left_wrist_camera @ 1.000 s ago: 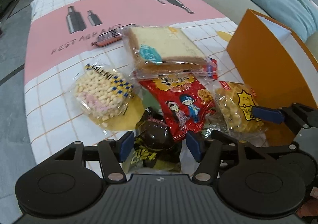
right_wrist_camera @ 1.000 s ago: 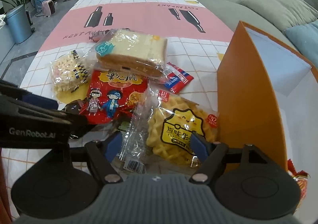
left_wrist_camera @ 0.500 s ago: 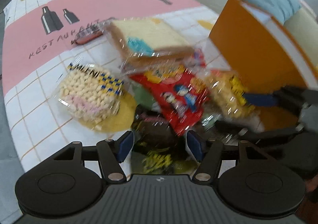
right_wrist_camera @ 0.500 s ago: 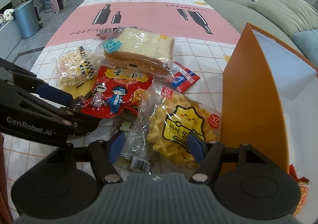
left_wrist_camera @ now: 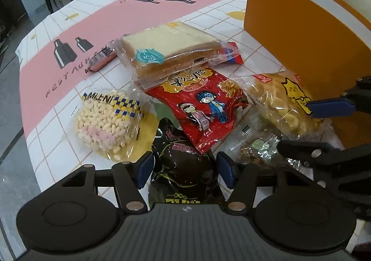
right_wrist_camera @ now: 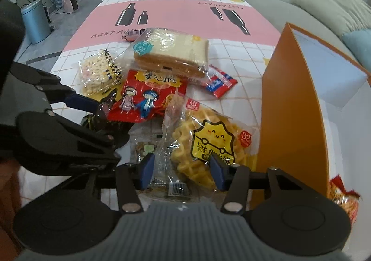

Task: Organize snacks
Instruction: 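Grasp the dark chocolate snack with the left gripper while the right grasps the waffle bag, then carry both snacks into the orange box and open both grippers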

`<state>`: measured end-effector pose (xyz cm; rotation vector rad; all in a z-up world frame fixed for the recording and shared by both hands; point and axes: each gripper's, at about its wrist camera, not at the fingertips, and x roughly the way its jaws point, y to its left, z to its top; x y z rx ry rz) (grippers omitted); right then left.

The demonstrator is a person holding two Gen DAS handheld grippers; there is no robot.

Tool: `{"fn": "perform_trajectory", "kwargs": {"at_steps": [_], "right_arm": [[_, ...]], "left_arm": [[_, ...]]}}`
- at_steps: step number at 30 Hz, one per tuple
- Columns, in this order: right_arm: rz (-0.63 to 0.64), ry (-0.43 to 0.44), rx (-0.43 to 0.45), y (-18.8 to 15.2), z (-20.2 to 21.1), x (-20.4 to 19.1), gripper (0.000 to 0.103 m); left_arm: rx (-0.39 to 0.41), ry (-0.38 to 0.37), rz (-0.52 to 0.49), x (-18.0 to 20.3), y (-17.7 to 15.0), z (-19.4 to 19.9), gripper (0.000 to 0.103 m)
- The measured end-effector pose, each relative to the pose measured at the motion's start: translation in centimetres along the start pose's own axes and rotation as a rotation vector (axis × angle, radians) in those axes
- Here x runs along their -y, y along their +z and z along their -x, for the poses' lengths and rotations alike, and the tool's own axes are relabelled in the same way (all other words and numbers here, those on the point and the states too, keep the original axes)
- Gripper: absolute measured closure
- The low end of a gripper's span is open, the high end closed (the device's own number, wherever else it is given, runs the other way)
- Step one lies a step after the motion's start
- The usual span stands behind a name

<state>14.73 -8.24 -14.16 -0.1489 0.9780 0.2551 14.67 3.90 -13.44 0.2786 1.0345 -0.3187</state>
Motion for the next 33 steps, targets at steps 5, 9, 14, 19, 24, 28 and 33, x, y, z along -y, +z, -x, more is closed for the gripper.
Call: {"fn": "perform_trajectory", "kwargs": {"at_steps": [5,9,14,19,24,28,33], "right_arm": [[-0.098,-0.008,0.056,0.3,0.6,0.8,0.047],[-0.109,-0.043,0.042,1.1,-0.9,0.6,0.044],[-0.195,-0.048,0.048,1.1,-2.4,0.5,0.018],[-0.152,-0.057,0.055,0.9,-2.9,0.2,0.018],[-0.055,-0.177,0.064,0.6,-2.8,-0.8,0.048],[-0.011,-0.174,0.083,0.0,-2.3,-0.7,0.060],[-0.021,-0.145,0.103,0.1,-0.7,-0.1,0.078]], "left_arm": [[-0.012,0.017,0.039,0.2,-0.6,0.4,0.037],[-0.028,0.018,0.102,0.1,-0.7,0.5,0.037],[-0.048,0.015,0.131,-0.1,-0.9,0.5,0.038],[-0.048,0.034,0.106,0.5,-1.1,0.6,0.038],[-0.059,0.032,0.137,0.3,-1.2,0.8,0.040],[-0.062,0.040,0.159,0.4,-1.3,0.9,0.044],[-0.062,0.058,0.164,0.9,-1.8,1.5,0.047]]}}
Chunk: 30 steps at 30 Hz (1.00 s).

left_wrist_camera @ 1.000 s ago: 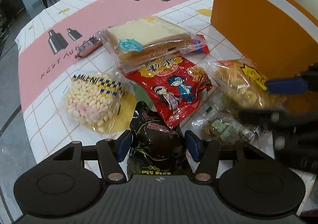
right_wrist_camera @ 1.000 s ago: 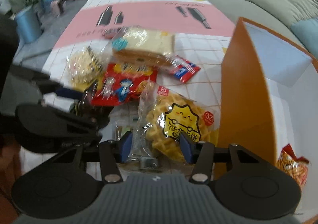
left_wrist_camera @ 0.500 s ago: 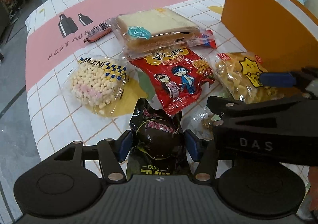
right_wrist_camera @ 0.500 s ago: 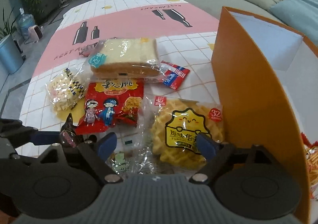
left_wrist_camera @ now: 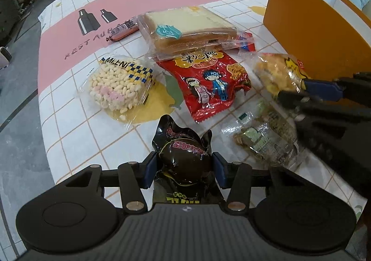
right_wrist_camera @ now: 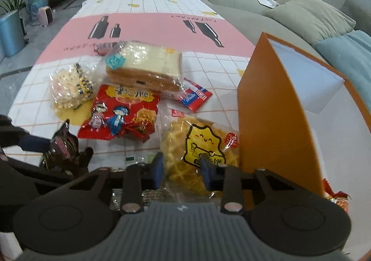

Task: Organize snacks
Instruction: 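Carry both snacks into the orange box and open both grippers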

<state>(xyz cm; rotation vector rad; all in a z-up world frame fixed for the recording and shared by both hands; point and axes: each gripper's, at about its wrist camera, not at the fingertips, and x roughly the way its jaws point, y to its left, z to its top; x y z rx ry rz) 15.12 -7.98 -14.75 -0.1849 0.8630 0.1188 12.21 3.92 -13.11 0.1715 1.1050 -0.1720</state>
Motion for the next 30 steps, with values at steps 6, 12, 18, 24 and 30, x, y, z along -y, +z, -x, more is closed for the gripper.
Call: {"fn": "perform_trajectory", "kwargs": {"at_steps": [6,12,18,24,30], "right_arm": [[-0.029,0.033,0.041,0.2,2.3,0.8,0.089],[-0.050,0.087,0.093,-0.1,5.6,1.1,0.091],[-0.072,0.148,0.170,0.0,10.1,1.7,0.091],[-0.111,0.181,0.266,0.3,14.6,3.3,0.092],[-0.213,0.203,0.282,0.3,16.8,8.1,0.092]], "left_arm": [[0.027,-0.018,0.061,-0.4,-0.8,2.3,0.047],[0.077,-0.027,0.113,-0.5,-1.5,5.7,0.048],[0.153,-0.038,0.134,-0.2,-1.5,9.7,0.048],[0.227,-0.087,0.114,1.4,-0.3,13.1,0.048],[0.266,-0.166,0.030,4.5,2.6,15.0,0.048]]}}
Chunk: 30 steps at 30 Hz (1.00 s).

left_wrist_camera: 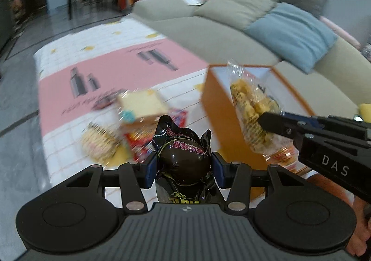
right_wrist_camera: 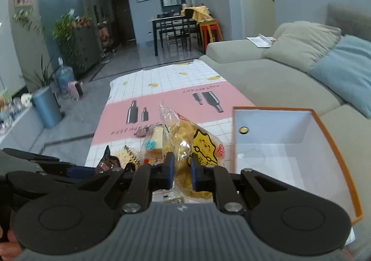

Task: Organize snacks
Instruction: 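Carry both snacks into the orange box and open both grippers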

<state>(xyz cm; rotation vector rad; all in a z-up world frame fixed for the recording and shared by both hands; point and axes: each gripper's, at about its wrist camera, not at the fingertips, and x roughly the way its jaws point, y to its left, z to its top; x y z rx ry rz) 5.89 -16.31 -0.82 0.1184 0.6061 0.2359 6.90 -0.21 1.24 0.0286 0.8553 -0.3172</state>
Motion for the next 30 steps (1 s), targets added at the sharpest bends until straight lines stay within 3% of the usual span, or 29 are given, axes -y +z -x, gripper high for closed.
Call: {"fn": "perform_trajectory", "kwargs": {"at_steps": [6,12,20,25,30], "right_arm": [[-0.056,-0.077,0.009,1.3,1.3,5.7,0.091],[-0.083,-0.148,-0.062,1.3,-0.1,11.2,0.091],[-0.137,-0.170,-0.163,-0.2,-3.0,16.0,0.091],[-0.199,-0.152,-0.218,-1.2,-4.7,17.6,0.091],[-0.214,-0.144,-0.238,-1.9,-5.6,17.9,0.091]], "left_arm": [[0.019,-0.087,-0.115,4.4,3.3,-1.4,0.048],[-0.018,-0.133,-0.293,9.6,5.2,-5.1,0.048],[-0.142,-0.143,-0.517,13.5,5.6,-11.0,0.048],[-0.193,-0.135,-0.702,15.5,4.9,-13.1,0.047],[-0.300,-0.111,-0.841,16.7,3.7,-15.9,0.046]]}}
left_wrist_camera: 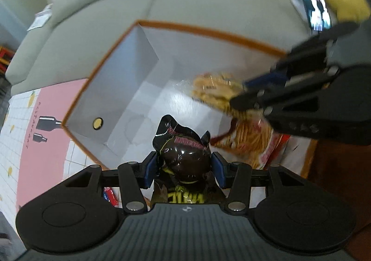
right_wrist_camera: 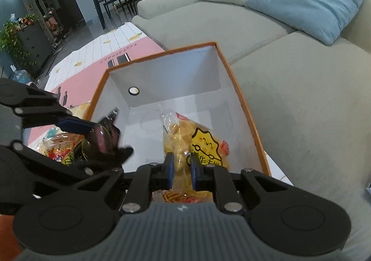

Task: Organize snacks
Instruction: 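Carry both snacks into the orange box and open both grippers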

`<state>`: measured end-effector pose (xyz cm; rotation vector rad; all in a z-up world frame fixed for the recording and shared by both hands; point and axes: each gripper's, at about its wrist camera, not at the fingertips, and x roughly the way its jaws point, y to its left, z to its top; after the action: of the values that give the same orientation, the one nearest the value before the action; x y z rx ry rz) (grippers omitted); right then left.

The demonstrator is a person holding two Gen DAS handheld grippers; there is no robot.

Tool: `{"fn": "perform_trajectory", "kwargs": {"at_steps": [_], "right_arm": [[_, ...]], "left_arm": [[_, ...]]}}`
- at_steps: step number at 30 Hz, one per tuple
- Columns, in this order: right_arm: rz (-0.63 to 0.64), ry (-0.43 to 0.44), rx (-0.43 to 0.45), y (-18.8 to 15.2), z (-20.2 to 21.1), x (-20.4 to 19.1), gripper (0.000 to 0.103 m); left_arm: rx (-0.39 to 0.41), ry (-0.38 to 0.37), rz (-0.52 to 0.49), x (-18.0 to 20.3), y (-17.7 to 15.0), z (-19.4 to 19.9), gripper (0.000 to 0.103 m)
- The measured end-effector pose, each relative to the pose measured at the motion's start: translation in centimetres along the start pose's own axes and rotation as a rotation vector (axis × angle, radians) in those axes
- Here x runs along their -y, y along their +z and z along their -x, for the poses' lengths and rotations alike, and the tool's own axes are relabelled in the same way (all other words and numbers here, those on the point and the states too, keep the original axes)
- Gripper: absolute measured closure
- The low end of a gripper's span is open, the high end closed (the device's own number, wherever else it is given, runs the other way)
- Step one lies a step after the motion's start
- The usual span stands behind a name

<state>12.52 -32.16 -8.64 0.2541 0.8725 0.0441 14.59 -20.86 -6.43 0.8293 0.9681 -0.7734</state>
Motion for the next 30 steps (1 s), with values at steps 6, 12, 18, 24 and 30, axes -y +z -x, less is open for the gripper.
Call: {"fn": "perform_trajectory", "kwargs": {"at_steps": [6,12,18,24,30], "right_arm": [[-0.030,0.025,-0.021,0.2,-1.0,0.6,0.091],[-0.060,0.055,-0.087,0.1,-2.3,0.8,0.090],[-0.122,0.090,-0.120,-0.4,-3.1,1.0,0.089],[-0.207,0.144,-0.161,-0.2,-4.3,1.2,0.080],[-0.190,0.105,-0.176,0.4,-4.0,-0.2,0.075]], "left_arm": [[-0.095,-0.017,0.008,-0.4,-0.2,-3.1,0.046],[-0.122,-0.017,0.029,-0.7,-0.4,-4.4,0.039],[-0.069,-0.001,0.052,-1.1,-0.6,-3.1,0.038],[0.001,0.006,0.103,-1.6,-1.2,-0.2,0.038],[0.064,0.028,0.181,-2.1,-2.6,3.6,0.038]]}}
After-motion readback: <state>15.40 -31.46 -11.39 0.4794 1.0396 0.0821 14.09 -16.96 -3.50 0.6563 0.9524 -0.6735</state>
